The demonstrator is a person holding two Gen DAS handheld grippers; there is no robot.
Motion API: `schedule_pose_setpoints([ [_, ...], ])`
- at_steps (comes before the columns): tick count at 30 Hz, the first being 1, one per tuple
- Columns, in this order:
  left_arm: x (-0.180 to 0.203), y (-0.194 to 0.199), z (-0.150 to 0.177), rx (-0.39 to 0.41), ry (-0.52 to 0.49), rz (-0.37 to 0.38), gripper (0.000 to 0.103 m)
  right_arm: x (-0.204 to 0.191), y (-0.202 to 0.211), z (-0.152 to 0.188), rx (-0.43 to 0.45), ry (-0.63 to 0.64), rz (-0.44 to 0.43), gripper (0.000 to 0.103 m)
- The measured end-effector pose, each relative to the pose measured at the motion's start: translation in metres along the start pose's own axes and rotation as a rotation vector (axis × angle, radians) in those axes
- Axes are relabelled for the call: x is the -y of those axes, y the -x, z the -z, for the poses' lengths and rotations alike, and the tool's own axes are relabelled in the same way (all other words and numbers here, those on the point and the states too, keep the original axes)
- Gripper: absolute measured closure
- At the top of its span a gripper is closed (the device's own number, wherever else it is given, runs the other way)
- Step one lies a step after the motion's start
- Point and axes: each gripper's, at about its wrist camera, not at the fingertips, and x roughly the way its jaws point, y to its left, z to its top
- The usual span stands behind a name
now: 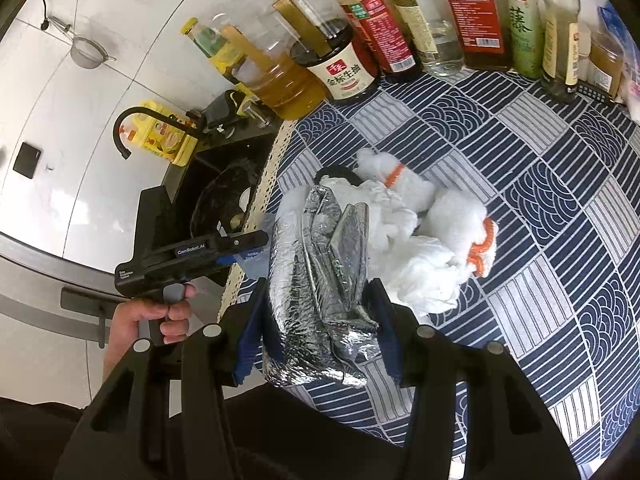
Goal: Collect trash
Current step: 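Grasp the clear plastic container with the left tool while the right tool holds the foil, then carry the foil item and clear container over the trash bag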
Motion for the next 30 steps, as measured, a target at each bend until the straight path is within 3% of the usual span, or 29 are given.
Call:
schedule_pose_setpoints([
  [15, -0.014, 0.044, -0.008, 0.039, -0.023, 0.023, 0.056, -0.040, -0.029, -0.014, -0.023, 0.030, -0.020, 0.053],
  [30, -0.079, 0.100, -0.029, 0.074, 0.013, -0.001, 0.056, -0.097, -0.099, -0.030, -0.103, 0.037, -0.043, 0.053],
])
